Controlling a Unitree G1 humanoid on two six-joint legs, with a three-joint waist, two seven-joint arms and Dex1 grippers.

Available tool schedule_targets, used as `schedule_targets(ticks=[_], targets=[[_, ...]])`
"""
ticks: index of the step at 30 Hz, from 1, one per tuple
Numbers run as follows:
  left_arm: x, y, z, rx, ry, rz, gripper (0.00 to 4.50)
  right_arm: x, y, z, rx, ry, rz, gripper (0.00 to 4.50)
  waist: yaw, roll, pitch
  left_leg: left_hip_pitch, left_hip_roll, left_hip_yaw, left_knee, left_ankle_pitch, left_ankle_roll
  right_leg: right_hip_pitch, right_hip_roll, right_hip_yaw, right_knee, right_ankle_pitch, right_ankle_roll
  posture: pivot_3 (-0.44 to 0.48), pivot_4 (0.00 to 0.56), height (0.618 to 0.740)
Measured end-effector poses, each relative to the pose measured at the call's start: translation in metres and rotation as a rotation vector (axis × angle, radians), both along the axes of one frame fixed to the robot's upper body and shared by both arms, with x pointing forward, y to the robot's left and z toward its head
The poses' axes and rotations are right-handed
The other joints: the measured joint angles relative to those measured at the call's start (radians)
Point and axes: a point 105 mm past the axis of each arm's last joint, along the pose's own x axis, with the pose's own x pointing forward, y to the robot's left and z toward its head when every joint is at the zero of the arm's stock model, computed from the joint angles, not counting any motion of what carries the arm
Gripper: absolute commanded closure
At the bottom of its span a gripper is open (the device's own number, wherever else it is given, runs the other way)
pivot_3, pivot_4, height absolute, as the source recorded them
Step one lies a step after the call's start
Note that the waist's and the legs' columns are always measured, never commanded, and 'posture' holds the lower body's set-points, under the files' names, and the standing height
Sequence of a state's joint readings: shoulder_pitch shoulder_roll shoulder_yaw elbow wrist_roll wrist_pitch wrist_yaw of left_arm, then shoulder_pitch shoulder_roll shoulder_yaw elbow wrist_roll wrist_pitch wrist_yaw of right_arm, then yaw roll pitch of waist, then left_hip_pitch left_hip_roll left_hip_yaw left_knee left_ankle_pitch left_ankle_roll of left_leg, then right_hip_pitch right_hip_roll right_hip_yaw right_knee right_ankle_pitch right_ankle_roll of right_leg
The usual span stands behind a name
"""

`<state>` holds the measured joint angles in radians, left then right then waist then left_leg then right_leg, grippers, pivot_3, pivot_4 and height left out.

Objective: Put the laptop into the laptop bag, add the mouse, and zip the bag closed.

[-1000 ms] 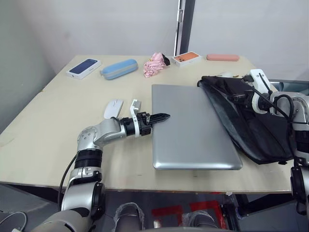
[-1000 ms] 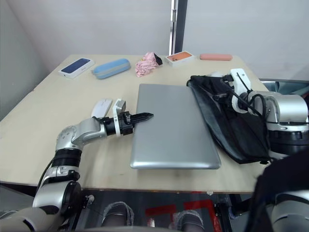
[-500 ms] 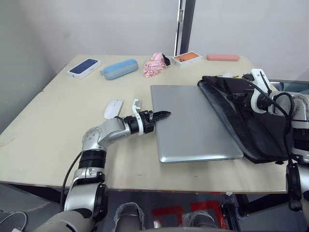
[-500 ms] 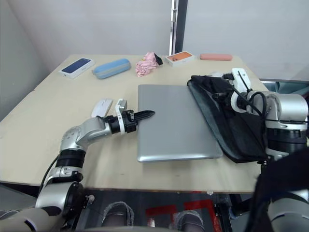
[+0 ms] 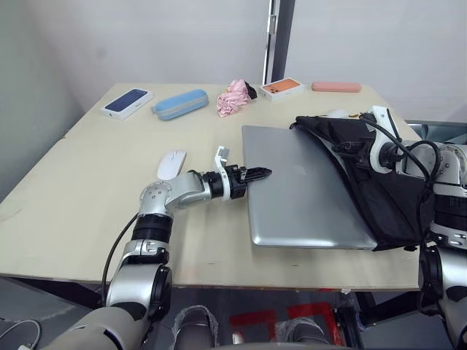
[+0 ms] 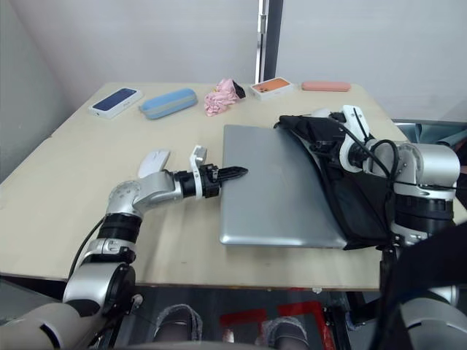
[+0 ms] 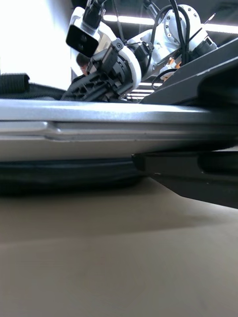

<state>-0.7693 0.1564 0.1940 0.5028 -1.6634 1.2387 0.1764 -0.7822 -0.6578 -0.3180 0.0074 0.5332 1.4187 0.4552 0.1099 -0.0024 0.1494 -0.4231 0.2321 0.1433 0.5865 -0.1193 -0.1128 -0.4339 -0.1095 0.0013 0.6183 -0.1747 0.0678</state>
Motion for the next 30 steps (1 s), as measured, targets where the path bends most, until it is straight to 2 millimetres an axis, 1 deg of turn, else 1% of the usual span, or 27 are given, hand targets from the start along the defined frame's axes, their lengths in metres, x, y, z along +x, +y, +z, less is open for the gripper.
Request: schedule_targets(ticks=[3,4,7,12,15,18,20,22,23,26,30], targets=[[0.008,-0.006,0.004,-0.010,-0.003,0.006,4.20,-0.002,0.001,0.005,0.013,-0.016,0.001,4.48,0.003,0.000,0.000,0.000,0.000,0.000,0.000,0.000,0.000,0.000,0.000,0.000,0.000,0.000,0.000,0.000,0.150,0.740],[0.012,-0.011,0.003,-0.017,0.005,0.010,4.20,-0.004,0.002,0.004,0.018,-0.013,-0.004,4.48,0.004,0.000,0.000,0.000,0.000,0.000,0.000,0.000,0.000,0.000,0.000,0.000,0.000,0.000,0.000,0.000,0.150,0.740],[0.018,-0.020,-0.001,0.007,0.006,0.024,4.20,-0.006,0.011,0.002,0.054,-0.002,0.014,4.48,0.003,0.000,0.000,0.000,0.000,0.000,0.000,0.000,0.001,0.000,0.000,0.001,0.000,0.000,0.001,0.000,0.150,0.740],[0.021,-0.034,-0.010,0.007,0.017,0.037,4.20,-0.009,0.019,0.000,0.100,0.011,0.022,4.48,0.007,0.000,0.000,0.000,0.000,0.000,0.000,0.000,0.001,0.000,0.000,0.000,0.000,0.000,0.001,0.000,0.150,0.740],[0.023,-0.039,-0.012,0.005,0.015,0.055,4.20,-0.010,0.022,-0.001,0.129,0.026,0.016,4.48,0.008,0.000,0.000,0.000,0.000,0.000,0.000,0.000,0.001,0.000,0.000,0.000,0.000,0.000,0.000,0.000,0.150,0.740],[0.025,-0.049,-0.009,-0.009,0.005,0.064,4.20,-0.009,0.030,0.008,0.156,0.000,0.019,4.48,0.008,0.000,0.000,0.000,0.000,0.000,0.000,0.000,0.001,0.000,0.000,0.000,0.000,0.000,0.000,0.000,0.150,0.740],[0.025,-0.050,-0.008,-0.013,0.000,0.066,4.20,-0.008,0.032,0.009,0.172,-0.006,0.013,4.48,0.008,0.000,0.000,0.000,0.000,0.000,0.000,0.000,0.001,0.000,0.000,0.000,0.000,0.000,0.000,0.000,0.150,0.740],[0.027,-0.054,-0.007,-0.011,-0.013,0.081,4.20,-0.007,0.038,0.009,0.219,-0.010,0.010,4.48,0.007,0.000,0.000,0.000,0.000,0.000,0.000,0.000,0.001,0.000,0.000,0.001,0.000,0.000,0.001,0.000,0.150,0.740],[0.029,-0.056,-0.007,-0.003,-0.027,0.090,4.20,-0.006,0.044,0.008,0.253,-0.010,0.023,4.48,0.008,0.000,0.000,0.000,0.000,0.000,0.000,0.000,0.001,0.000,0.000,0.000,0.000,0.000,0.001,0.000,0.150,0.740],[0.029,-0.058,-0.007,0.003,-0.040,0.091,4.20,-0.006,0.048,0.009,0.277,-0.013,0.030,4.48,0.009,0.001,0.000,0.000,0.000,0.000,0.000,0.000,0.001,0.000,0.000,0.000,0.000,0.000,0.000,0.000,0.150,0.740],[0.026,-0.070,-0.008,-0.001,-0.046,0.085,4.20,-0.004,0.064,0.012,0.346,-0.018,0.040,4.48,0.011,0.001,0.000,0.000,0.000,0.000,-0.001,0.000,0.001,-0.001,0.000,0.000,-0.001,0.000,0.001,0.000,0.150,0.740]])
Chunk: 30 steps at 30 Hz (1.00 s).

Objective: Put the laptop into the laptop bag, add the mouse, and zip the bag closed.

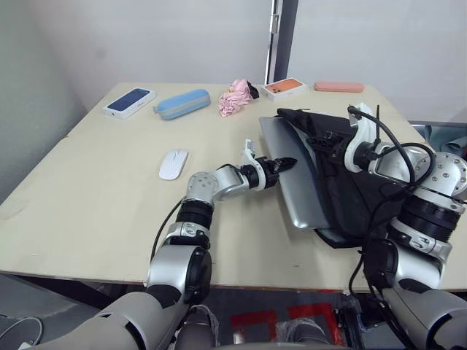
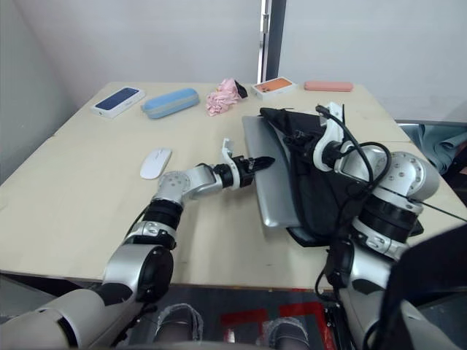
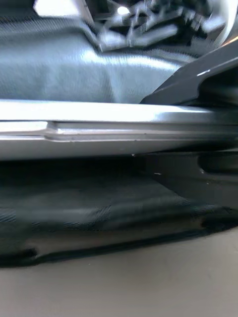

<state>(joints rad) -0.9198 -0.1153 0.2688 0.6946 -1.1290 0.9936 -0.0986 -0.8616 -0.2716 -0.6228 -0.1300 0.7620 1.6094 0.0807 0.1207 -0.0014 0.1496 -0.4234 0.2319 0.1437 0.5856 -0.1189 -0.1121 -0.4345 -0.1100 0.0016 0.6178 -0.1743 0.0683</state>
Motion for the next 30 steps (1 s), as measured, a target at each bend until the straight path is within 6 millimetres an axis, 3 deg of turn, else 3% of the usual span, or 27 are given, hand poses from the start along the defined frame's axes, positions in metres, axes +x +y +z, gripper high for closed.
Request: schedule_targets(ticks=[16,30], targets=[[0.010,-0.002,-0.006,0.019,-0.015,0.041,4.20,-0.004,0.031,0.005,0.097,0.021,0.043,4.48,-0.001,0.001,0.000,-0.001,0.000,0.000,0.000,0.000,-0.001,0.000,0.000,0.000,-0.002,0.003,0.006,0.000,0.150,0.740],[0.016,-0.002,-0.008,0.013,-0.001,0.072,4.20,-0.002,0.031,-0.004,0.125,0.097,0.004,4.48,0.002,0.001,0.000,-0.008,0.000,-0.001,-0.001,0.000,-0.001,-0.005,0.000,-0.002,-0.004,0.007,0.014,0.000,0.150,0.740]])
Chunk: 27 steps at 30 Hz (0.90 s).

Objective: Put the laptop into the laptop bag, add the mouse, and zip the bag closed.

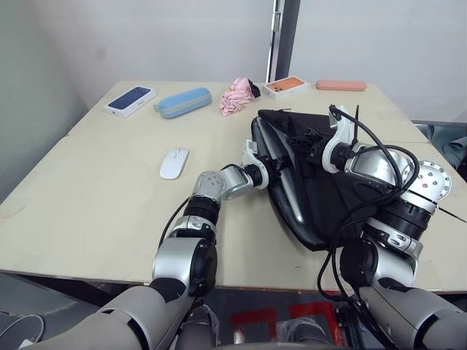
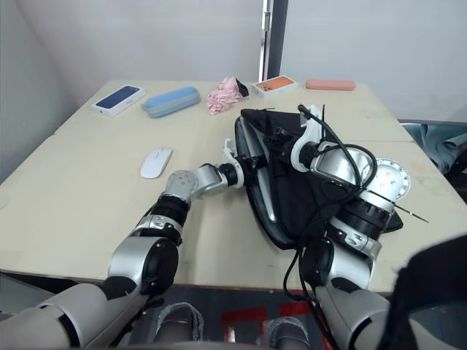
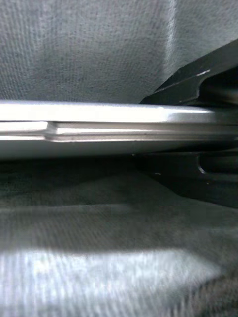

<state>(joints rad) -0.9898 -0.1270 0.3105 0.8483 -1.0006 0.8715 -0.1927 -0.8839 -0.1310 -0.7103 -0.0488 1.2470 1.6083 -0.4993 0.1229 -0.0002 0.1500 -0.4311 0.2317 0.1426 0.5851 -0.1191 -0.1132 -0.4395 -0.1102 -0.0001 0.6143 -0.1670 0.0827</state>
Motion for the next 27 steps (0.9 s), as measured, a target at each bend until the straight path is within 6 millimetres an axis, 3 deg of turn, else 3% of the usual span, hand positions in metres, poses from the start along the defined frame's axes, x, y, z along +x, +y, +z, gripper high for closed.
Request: schedule_targets(ticks=[24,26,27], targets=[[0.001,-0.012,0.003,0.043,-0.075,-0.028,4.20,-0.005,0.003,0.007,0.012,0.005,-0.006,4.48,0.001,0.000,0.000,-0.001,0.000,0.000,0.000,0.000,0.000,0.000,0.000,0.000,0.000,0.000,0.003,0.000,0.150,0.740],[0.001,-0.012,0.004,0.047,-0.075,-0.030,3.19,-0.005,0.003,0.007,0.011,0.011,-0.003,4.50,0.001,0.000,0.000,-0.001,0.000,0.000,0.000,0.000,0.000,0.000,0.000,0.000,0.000,0.001,0.003,0.000,0.150,0.740],[0.001,-0.013,0.004,0.052,-0.078,-0.032,2.94,-0.005,0.003,0.007,0.012,0.014,-0.003,4.50,0.001,0.000,0.000,-0.001,0.000,0.000,0.000,0.000,0.000,0.000,-0.001,0.000,0.000,0.000,0.003,0.000,0.150,0.740]])
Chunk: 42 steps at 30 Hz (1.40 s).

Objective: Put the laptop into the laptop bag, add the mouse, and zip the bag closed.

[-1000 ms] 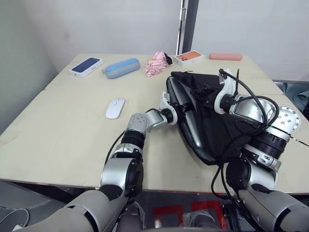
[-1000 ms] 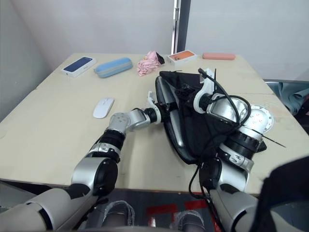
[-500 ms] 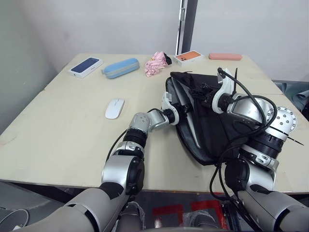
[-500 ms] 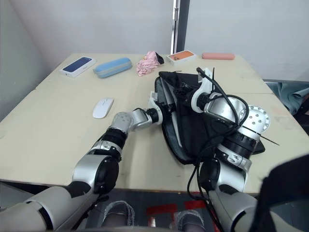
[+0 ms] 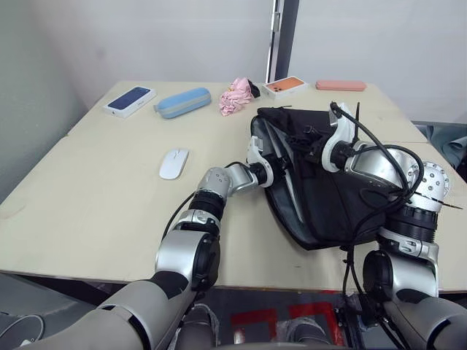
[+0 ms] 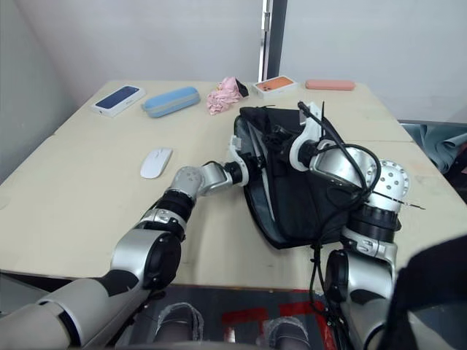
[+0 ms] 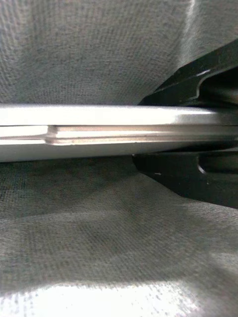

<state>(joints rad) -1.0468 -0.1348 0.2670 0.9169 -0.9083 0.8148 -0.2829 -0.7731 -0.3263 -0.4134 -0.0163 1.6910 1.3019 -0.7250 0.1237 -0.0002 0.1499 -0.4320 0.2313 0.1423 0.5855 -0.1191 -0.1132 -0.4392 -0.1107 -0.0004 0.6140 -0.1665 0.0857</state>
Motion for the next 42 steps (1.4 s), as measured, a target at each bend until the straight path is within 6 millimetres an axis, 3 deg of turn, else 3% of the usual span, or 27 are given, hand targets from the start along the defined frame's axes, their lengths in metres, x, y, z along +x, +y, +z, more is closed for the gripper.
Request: schedule_targets(ticks=[8,15,19,27,33,37,40,42], targets=[[-0.009,-0.007,0.001,0.034,0.001,-0.073,0.08,-0.001,-0.001,0.002,-0.008,0.010,0.005,4.50,0.000,0.000,0.000,-0.003,0.000,-0.002,0.002,0.000,0.000,0.000,0.000,-0.002,0.000,0.000,0.000,0.000,0.150,0.740],[-0.020,-0.004,0.012,0.094,-0.014,-0.157,0.08,-0.001,-0.005,0.011,0.013,-0.017,0.008,4.50,-0.001,0.000,0.000,-0.005,0.000,-0.004,0.004,0.000,0.000,-0.001,-0.001,-0.003,0.001,0.000,0.001,0.000,0.150,0.740],[-0.024,0.013,0.022,0.167,-0.040,-0.188,0.08,-0.001,-0.007,0.014,0.012,-0.030,0.014,4.50,-0.005,0.000,0.000,-0.005,0.000,-0.004,0.004,0.000,0.000,-0.001,0.000,-0.003,0.001,0.000,0.001,0.000,0.150,0.740],[-0.028,0.063,0.053,0.145,-0.128,-0.147,0.08,0.003,-0.009,0.005,-0.012,0.005,0.010,4.50,-0.001,0.000,0.000,-0.005,-0.001,-0.005,0.007,0.000,0.001,0.001,-0.001,-0.003,0.001,-0.005,-0.008,0.000,0.150,0.740],[-0.028,0.112,0.069,0.189,-0.229,-0.067,0.08,0.003,-0.007,0.001,-0.020,0.013,0.020,4.50,-0.002,0.000,0.000,-0.005,-0.001,-0.006,0.007,0.000,0.001,0.001,-0.001,-0.004,0.001,-0.005,-0.008,0.000,0.150,0.740],[-0.035,0.155,0.086,0.246,-0.388,-0.029,0.08,0.002,-0.009,0.001,-0.021,0.011,0.022,4.50,-0.002,0.000,0.000,-0.005,-0.001,-0.006,0.006,0.000,0.000,0.001,-0.001,-0.005,0.000,-0.005,-0.008,0.000,0.150,0.740],[-0.051,0.178,0.093,0.315,-0.537,-0.064,0.08,0.002,-0.008,-0.001,-0.020,0.016,0.029,4.50,-0.004,0.000,0.000,-0.005,0.000,-0.006,0.006,0.000,0.000,0.001,-0.001,-0.005,0.000,-0.005,-0.008,0.000,0.150,0.740],[-0.055,0.182,0.096,0.323,-0.590,-0.087,0.08,0.003,-0.009,-0.002,-0.023,0.017,0.021,4.50,0.001,0.000,0.000,-0.005,0.000,-0.006,0.006,0.000,0.000,0.001,-0.001,-0.005,0.001,-0.005,-0.008,0.000,0.150,0.740]])
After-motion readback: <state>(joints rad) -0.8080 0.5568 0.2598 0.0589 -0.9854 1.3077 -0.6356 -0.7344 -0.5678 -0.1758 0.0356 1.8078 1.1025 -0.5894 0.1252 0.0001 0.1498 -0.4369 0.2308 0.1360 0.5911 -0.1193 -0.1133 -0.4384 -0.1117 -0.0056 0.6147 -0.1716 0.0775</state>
